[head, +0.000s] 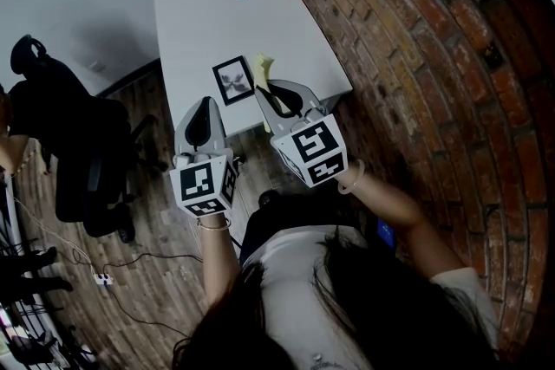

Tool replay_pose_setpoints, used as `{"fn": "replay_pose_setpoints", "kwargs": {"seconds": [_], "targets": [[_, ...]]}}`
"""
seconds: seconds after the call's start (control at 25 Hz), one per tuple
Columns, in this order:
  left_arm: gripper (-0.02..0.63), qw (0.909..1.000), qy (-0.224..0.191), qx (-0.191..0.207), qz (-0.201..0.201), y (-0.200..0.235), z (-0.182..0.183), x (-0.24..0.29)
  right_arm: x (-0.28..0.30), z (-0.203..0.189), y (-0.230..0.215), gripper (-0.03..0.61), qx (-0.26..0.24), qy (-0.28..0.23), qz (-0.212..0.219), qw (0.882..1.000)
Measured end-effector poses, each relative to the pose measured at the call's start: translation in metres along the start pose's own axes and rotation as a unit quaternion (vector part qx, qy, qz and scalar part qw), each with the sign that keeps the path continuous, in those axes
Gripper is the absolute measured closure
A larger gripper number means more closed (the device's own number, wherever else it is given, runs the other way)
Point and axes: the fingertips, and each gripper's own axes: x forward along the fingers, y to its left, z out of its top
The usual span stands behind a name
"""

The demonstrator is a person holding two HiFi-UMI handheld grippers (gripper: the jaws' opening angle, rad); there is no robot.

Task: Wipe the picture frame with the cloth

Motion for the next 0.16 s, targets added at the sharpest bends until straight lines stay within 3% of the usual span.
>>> {"fn": "replay_pose_setpoints", "kwargs": {"seconds": [0.16], "targets": [[0.614, 1.0, -0.002, -0.002, 0.0, 0.0007, -0.0007, 0.0011, 0.0017, 0.0005, -0.0006, 0.551, -0.001, -0.003, -0.002, 1.0]]}}
